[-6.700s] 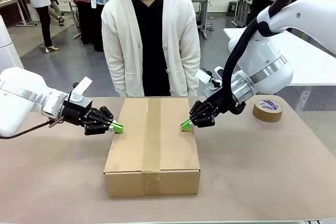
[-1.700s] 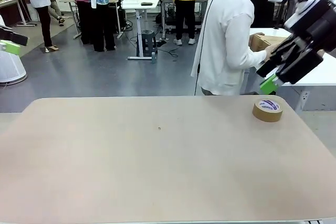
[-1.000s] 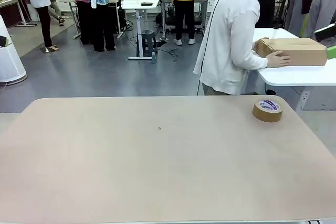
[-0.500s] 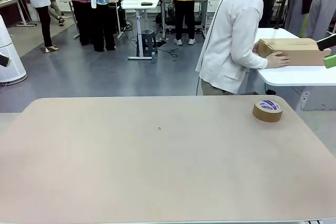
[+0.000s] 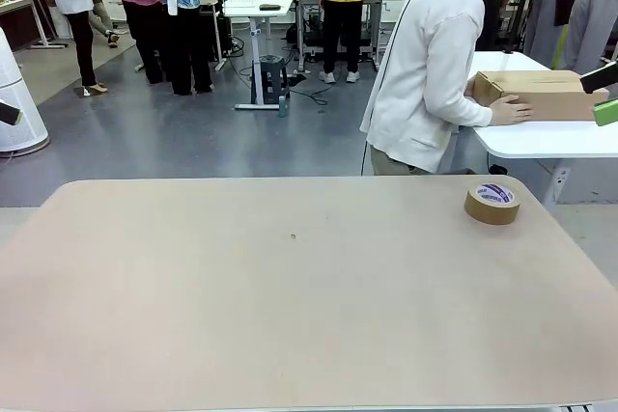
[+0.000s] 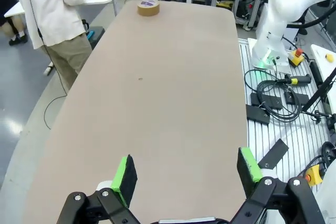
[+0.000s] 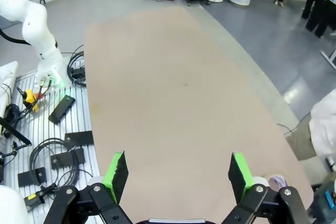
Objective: Wrap the clocks to prevent damage.
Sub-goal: After the human seals the box with tape, release both hands from the side flaps of the Package Box.
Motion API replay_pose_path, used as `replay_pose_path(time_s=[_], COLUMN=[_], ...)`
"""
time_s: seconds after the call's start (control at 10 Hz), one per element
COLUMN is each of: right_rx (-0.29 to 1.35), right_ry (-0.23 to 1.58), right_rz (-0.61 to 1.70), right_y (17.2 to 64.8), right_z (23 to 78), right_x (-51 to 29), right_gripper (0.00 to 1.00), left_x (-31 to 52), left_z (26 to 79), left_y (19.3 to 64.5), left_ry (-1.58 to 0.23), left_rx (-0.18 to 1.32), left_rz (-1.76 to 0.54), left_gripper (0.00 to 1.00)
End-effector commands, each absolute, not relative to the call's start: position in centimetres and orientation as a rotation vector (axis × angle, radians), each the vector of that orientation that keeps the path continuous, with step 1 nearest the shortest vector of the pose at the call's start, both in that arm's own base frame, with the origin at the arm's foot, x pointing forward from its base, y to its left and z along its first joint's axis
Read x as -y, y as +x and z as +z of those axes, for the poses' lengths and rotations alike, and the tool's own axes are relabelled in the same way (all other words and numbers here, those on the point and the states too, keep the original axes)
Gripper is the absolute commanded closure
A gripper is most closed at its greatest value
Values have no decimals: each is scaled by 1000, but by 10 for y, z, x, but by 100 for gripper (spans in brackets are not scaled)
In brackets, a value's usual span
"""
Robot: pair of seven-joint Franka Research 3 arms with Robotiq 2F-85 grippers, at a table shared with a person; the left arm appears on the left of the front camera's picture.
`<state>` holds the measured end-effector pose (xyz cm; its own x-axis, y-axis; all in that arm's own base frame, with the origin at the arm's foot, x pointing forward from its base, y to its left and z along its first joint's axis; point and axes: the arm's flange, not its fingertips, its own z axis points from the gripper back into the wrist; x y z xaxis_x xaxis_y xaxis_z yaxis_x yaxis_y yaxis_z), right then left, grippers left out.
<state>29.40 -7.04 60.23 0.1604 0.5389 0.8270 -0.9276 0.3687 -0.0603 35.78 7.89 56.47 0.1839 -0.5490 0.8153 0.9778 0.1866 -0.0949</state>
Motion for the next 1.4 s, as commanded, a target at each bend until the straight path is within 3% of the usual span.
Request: replay_pose_path(time_s=[0.0, 0.5, 1.3], right_rx=[892, 892, 892], right_ry=[536, 536, 536], right_rz=[1121, 1121, 1121], right_y=[294, 294, 294], right_z=[602, 602, 602], right_x=[71, 71, 71], right_gripper=[0, 0, 0], left_x=[-80, -90, -85], left_z=[562, 567, 566], left_y=[360, 355, 357], left_ry=[-738, -734, -727], left_rx=[710, 803, 751], left_rz=[-1227, -1239, -1219], left_gripper=[0, 0, 0])
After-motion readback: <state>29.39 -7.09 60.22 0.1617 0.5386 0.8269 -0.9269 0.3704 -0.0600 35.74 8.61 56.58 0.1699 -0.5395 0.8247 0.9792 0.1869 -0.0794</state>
